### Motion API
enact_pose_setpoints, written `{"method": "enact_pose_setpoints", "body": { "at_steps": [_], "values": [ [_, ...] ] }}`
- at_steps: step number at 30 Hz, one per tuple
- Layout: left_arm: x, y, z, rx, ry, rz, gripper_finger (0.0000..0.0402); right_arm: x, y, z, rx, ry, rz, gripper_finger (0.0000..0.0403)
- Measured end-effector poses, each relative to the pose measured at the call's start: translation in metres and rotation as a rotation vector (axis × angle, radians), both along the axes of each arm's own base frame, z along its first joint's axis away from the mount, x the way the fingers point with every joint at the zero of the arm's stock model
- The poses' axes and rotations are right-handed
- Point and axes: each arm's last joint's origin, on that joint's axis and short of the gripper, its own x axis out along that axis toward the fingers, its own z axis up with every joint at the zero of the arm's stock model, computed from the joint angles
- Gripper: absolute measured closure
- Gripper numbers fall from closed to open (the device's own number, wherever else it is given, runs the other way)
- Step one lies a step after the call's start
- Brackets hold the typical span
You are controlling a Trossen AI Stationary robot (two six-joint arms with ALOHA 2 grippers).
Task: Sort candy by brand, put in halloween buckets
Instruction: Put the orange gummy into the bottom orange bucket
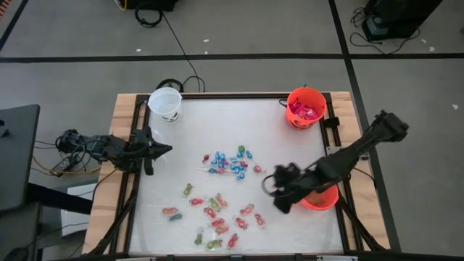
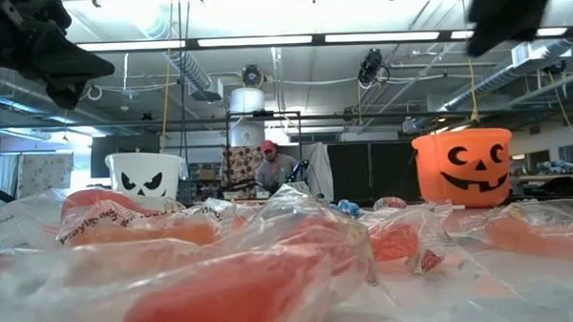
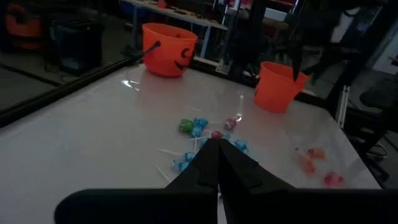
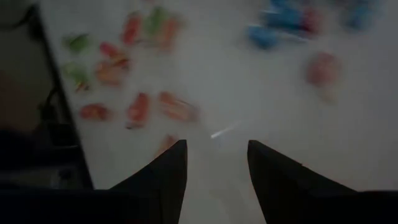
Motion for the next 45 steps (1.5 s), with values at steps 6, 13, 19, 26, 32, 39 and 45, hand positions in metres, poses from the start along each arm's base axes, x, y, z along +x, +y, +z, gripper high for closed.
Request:
{"method": "enact_pose_setpoints", "body": {
  "at_steps": [6,13,19,26,32,39,45],
  "values": [
    [0.000,-0.001,0.000,0.045,0.011,-0.051,0.0394,0.059,0.013,-0.045,0.034,-0.015,0.159,0.0225],
    [0.000,-0.003,-0.001,0.041,0.022,-0.113,0.0394,0.098,0.027,-0.081,0.032,0.068,0.260,0.0225],
    [0.000,-0.003,-0.001,0.062,0.025,-0.112,0.0394,0.111,0.033,-0.112,0.010,0.125,0.287,0.0230],
    [0.000,-0.001,-0.001,0.079,0.024,-0.033,0.0394,0.115,0.026,-0.128,0.008,0.186,0.262,0.0284],
    [0.000,0.001,0.000,-0.007,-0.009,0.039,0.0394,0.101,0.010,-0.096,0.016,0.236,0.258,0.0387],
    [0.007,-0.003,0.008,-0.049,-0.070,-0.024,0.0394,0.046,-0.014,-0.014,-0.065,0.265,0.180,0.0396],
    [0.026,-0.010,0.010,-0.126,-0.062,-0.053,0.0394,-0.022,-0.034,0.044,-0.050,0.294,0.021,0.0395]
  ]
}}
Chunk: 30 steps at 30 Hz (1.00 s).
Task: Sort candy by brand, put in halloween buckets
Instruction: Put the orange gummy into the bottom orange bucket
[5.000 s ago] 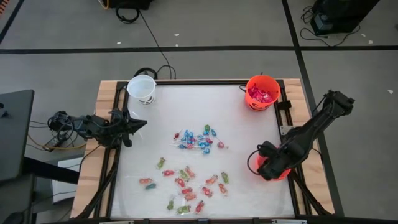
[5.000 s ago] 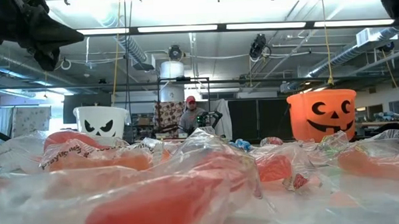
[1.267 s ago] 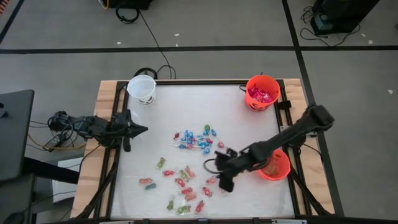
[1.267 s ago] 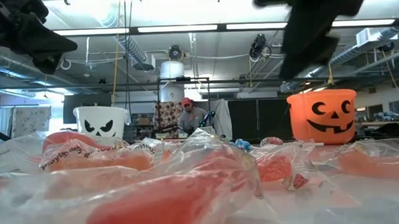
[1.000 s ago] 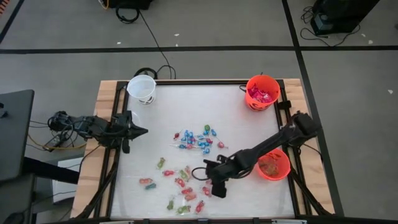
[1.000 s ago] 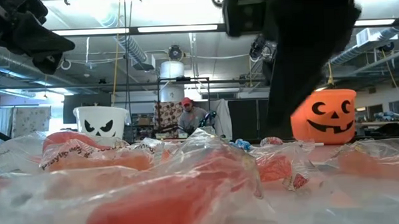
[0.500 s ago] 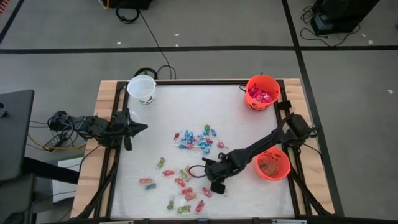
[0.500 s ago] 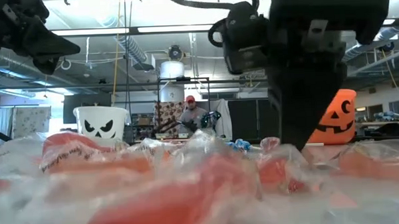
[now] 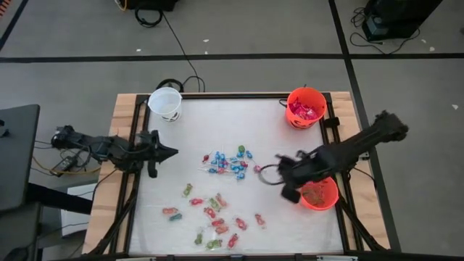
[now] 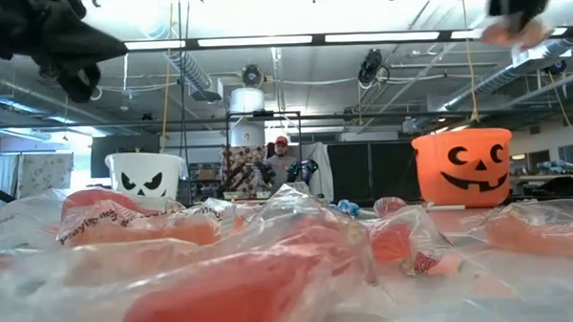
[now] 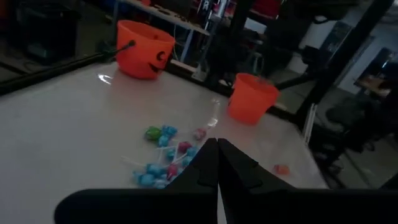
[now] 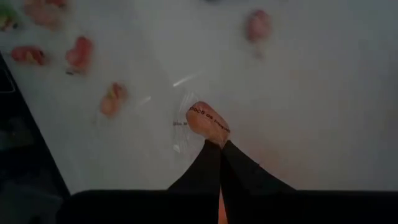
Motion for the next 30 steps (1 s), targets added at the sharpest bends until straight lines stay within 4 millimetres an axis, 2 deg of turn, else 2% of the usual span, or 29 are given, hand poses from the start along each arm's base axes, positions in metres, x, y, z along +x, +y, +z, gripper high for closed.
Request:
{"method": "enact_pose_setpoints", "body": {
  "at_steps": [4,9,14,19,23,25,28,30],
  "values": [
    [0.015,-0.006,0.002,-0.015,-0.006,-0.040,0.0394,-0.038,-0.007,0.021,0.020,0.017,-0.073,0.0396],
    [0.028,-0.013,-0.009,0.010,0.091,-0.079,0.0394,-0.064,-0.002,0.021,0.023,0.029,-0.071,0.0394],
    [0.035,-0.020,-0.018,-0.039,0.172,-0.126,0.0394,-0.079,0.007,-0.007,0.019,0.124,-0.109,0.0394],
    [0.041,-0.023,-0.026,-0.135,0.226,-0.103,0.0383,-0.088,0.015,-0.047,0.009,0.181,-0.169,0.0385],
    [0.045,-0.025,-0.030,-0.109,0.263,-0.149,0.0345,-0.091,0.019,-0.077,0.076,0.147,-0.221,0.0347],
    [0.046,-0.027,-0.032,-0.111,0.286,-0.181,0.0322,-0.092,0.021,-0.084,0.125,0.138,-0.238,0.0316],
    [0.049,-0.031,-0.037,-0.098,0.334,-0.282,0.0290,-0.093,0.021,-0.081,0.157,0.130,-0.262,0.0266],
    [0.050,-0.034,-0.041,-0.079,0.372,-0.343,0.0279,-0.091,0.022,-0.071,0.156,0.086,-0.286,0.0242]
  ]
}}
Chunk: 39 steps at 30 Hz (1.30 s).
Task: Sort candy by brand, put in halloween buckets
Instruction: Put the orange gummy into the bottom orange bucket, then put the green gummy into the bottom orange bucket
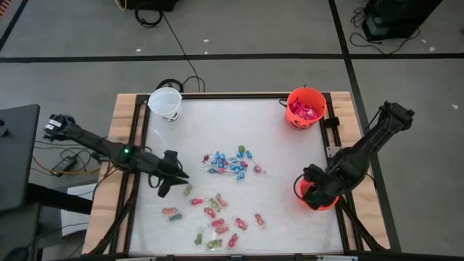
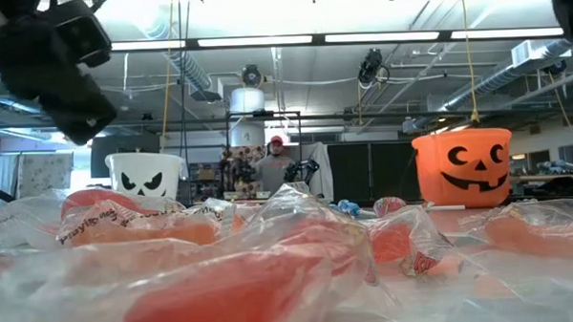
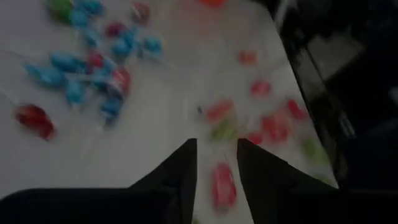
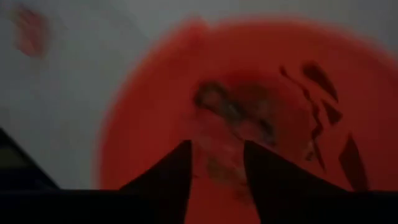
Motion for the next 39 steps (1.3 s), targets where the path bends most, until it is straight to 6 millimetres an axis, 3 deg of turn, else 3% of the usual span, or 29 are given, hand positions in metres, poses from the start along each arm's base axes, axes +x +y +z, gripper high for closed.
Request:
{"method": "enact_pose_setpoints", "body": {
  "at_steps": [10,20,23,27,31,35,39],
  "values": [
    [0.008,-0.010,-0.028,0.069,0.192,0.008,0.0277,0.008,-0.007,0.059,-0.212,-0.279,-0.113,0.0238],
    [0.009,-0.029,-0.058,0.108,0.373,-0.023,0.0286,0.009,-0.008,0.062,-0.227,-0.299,-0.123,0.0239],
    [0.013,-0.031,-0.066,0.109,0.408,-0.012,0.0311,0.009,-0.008,0.063,-0.246,-0.320,-0.130,0.0239],
    [0.019,-0.035,-0.071,0.078,0.410,-0.002,0.0385,0.013,-0.009,0.064,-0.259,-0.368,-0.158,0.0239],
    [0.029,-0.039,-0.058,0.068,0.250,-0.014,0.0395,0.025,-0.005,0.067,-0.227,-0.467,-0.127,0.0239],
    [0.057,-0.047,-0.014,0.206,-0.005,-0.070,0.0398,0.043,0.003,0.069,-0.219,-0.656,-0.053,0.0239],
    [0.085,-0.046,0.019,0.368,-0.060,-0.105,0.0399,0.065,0.002,0.063,-0.204,-0.768,-0.054,0.0239]
  ]
}}
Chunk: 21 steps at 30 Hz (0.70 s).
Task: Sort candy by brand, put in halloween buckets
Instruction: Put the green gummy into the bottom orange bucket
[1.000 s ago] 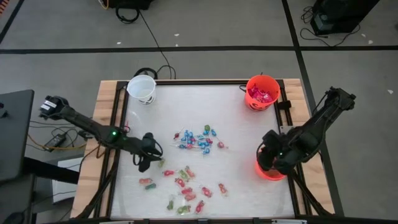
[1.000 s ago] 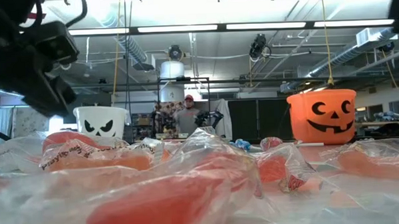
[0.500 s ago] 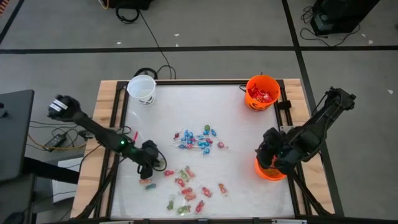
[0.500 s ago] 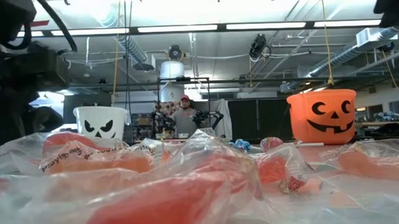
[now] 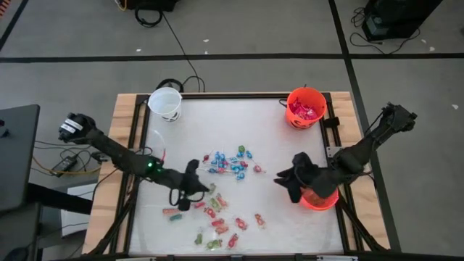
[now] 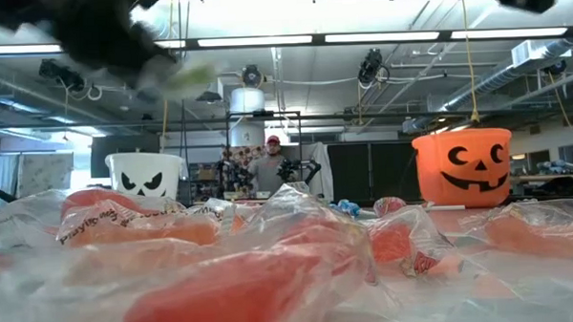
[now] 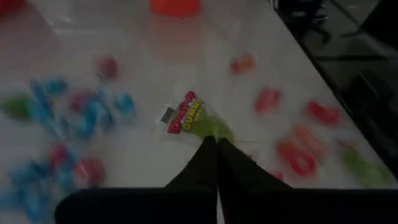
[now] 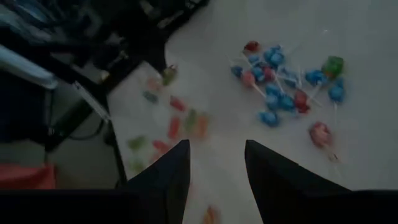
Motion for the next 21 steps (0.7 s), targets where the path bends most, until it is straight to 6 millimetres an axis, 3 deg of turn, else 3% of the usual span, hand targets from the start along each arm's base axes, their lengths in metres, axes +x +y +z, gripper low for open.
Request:
{"method": "enact_pose_setpoints", "body": {
  "at_steps": [3,11,16,21],
  "values": [
    [0.022,0.006,0.020,0.088,-0.011,0.014,0.0399,0.020,-0.002,-0.006,0.056,-0.045,-0.005,0.0239],
    [0.071,0.017,0.050,0.169,-0.075,-0.041,0.0400,0.074,-0.009,-0.023,0.155,-0.147,-0.023,0.0238],
    [0.090,0.013,0.061,0.189,-0.110,-0.086,0.0399,0.101,-0.019,-0.036,0.168,-0.205,-0.066,0.0238],
    [0.097,0.011,0.064,0.187,-0.105,-0.098,0.0399,0.116,-0.024,-0.047,0.207,-0.200,-0.008,0.0244]
  ]
}}
